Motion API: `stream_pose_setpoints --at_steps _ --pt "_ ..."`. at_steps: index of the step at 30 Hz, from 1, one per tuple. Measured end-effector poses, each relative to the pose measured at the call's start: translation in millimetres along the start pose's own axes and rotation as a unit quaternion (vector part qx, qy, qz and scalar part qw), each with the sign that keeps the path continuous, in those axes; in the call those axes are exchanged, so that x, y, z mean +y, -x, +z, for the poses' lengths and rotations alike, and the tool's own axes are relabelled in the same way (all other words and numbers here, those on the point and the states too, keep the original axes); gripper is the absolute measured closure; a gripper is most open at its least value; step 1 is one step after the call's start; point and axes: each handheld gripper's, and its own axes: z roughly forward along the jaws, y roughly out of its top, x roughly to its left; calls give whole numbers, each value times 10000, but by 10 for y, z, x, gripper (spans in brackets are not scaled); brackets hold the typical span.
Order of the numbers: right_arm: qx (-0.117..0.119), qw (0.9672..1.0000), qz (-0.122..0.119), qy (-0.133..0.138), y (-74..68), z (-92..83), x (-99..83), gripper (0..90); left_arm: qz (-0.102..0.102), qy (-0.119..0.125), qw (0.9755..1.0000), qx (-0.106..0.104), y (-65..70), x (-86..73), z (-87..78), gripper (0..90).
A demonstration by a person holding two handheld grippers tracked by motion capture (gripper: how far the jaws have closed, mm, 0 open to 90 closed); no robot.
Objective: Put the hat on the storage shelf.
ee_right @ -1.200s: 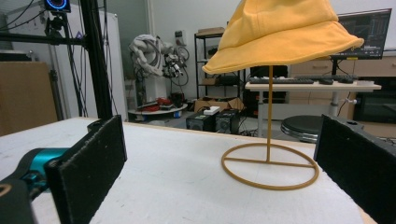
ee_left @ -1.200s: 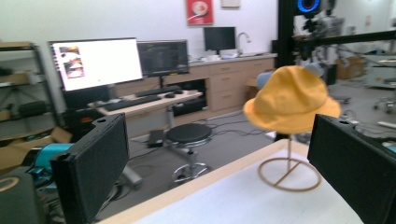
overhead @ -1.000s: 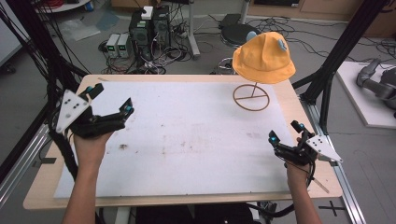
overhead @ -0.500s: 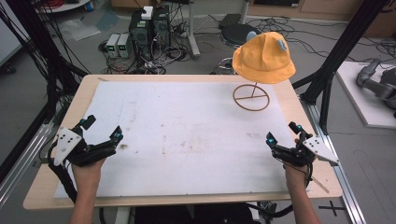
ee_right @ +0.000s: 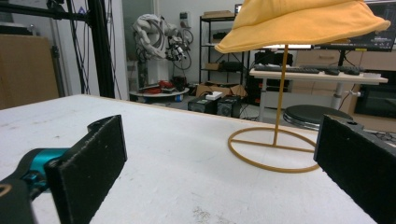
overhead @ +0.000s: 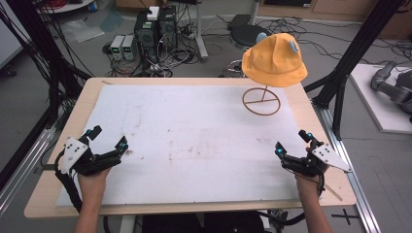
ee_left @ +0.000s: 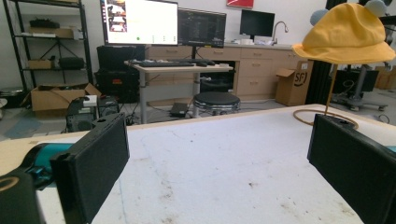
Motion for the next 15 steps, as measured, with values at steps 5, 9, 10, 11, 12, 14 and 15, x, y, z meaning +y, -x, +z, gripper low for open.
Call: stream_pose_setpoints --at_steps 5,9,10,11,12,14,15 --pt "1 10000 -13 -25 5 -18 -10 22 28 6 10000 -46 27 4 12 59" --pt "-31 10000 53 -64 16 -37 -14 22 75 -12 10000 -45 31 4 4 59" --pt "-41 10000 6 -40 25 -39 -14 22 69 -12 10000 -43 30 2 3 60" --pt "-49 10000 32 -56 23 -47 -14 22 64 -19 10000 -36 29 -1 1 59" --pt "-53 10000 44 -52 25 -51 -15 22 65 -20 10000 -30 25 -3 1 59" --pt "-59 9999 76 -75 25 -59 -16 22 70 -23 10000 -25 22 -5 -1 59" --pt "-64 9999 56 -58 30 -58 -17 22 79 -30 10000 -26 20 -4 -4 60"
